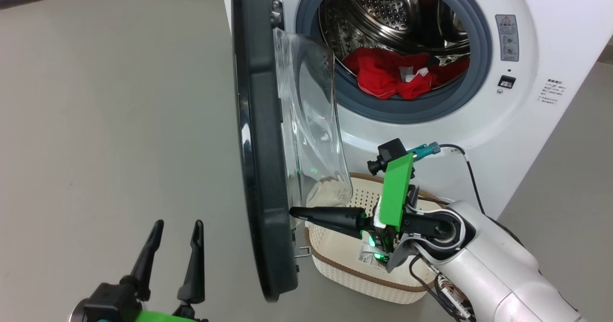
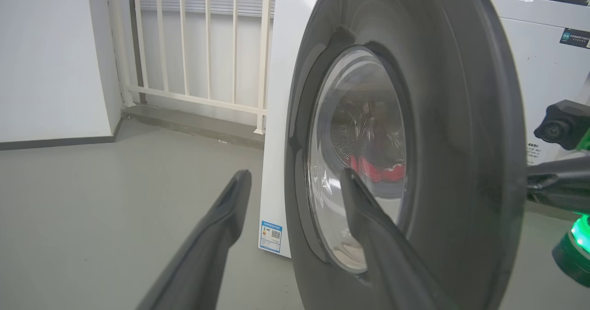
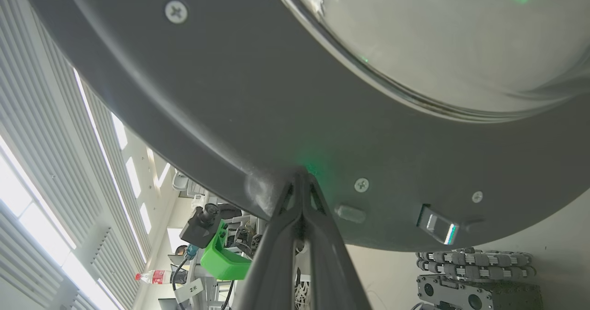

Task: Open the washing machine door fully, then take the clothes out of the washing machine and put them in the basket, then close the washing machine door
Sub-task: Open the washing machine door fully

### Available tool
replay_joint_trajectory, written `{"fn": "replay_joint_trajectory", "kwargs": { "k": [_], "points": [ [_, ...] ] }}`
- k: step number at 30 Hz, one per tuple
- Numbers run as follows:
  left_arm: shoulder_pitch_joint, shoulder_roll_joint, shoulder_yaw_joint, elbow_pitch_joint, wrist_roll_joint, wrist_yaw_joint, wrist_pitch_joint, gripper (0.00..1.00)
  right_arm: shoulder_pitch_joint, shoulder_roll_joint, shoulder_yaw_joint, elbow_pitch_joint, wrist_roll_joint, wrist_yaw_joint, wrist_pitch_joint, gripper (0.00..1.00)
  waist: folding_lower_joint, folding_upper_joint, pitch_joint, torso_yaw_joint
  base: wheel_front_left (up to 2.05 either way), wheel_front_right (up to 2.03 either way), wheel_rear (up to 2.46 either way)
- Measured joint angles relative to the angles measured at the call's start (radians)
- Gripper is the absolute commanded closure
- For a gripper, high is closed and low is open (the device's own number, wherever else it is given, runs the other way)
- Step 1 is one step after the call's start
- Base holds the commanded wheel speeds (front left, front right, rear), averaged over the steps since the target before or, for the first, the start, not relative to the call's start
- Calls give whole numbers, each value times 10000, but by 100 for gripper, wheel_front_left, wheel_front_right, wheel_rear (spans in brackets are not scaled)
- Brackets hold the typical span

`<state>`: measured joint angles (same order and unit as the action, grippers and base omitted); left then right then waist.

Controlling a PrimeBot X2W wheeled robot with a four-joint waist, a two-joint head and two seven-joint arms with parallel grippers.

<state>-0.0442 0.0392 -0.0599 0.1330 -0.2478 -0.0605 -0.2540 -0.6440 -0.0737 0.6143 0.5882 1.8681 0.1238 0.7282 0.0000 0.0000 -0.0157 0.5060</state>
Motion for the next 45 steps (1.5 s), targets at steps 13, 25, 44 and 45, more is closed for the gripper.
{"fn": "replay_joint_trajectory", "kwargs": {
  "k": [13, 25, 44, 45],
  "points": [
    [40, 0, 38, -295, -180, 255, 0, 0, -601, -10, 955, 151, 564, 0, -324, 100, 0, 0, 212, 186, 0, 0, 0],
    [43, 0, -88, -213, -284, 336, 0, 0, -782, 63, 1262, 583, 734, 0, -692, 95, 0, 0, 192, 123, 0, 0, 0],
    [43, 2, -50, 441, -159, 71, 0, 0, 323, -1323, 1703, -435, -4667, 0, -5381, 0, 0, 0, -139, -155, 0, 0, 0],
    [43, 2, -48, 462, -155, 71, 0, 0, 359, -1406, 1841, -437, -4930, 2, -5693, 0, 0, 0, -165, -167, 0, 0, 0]
  ]
}}
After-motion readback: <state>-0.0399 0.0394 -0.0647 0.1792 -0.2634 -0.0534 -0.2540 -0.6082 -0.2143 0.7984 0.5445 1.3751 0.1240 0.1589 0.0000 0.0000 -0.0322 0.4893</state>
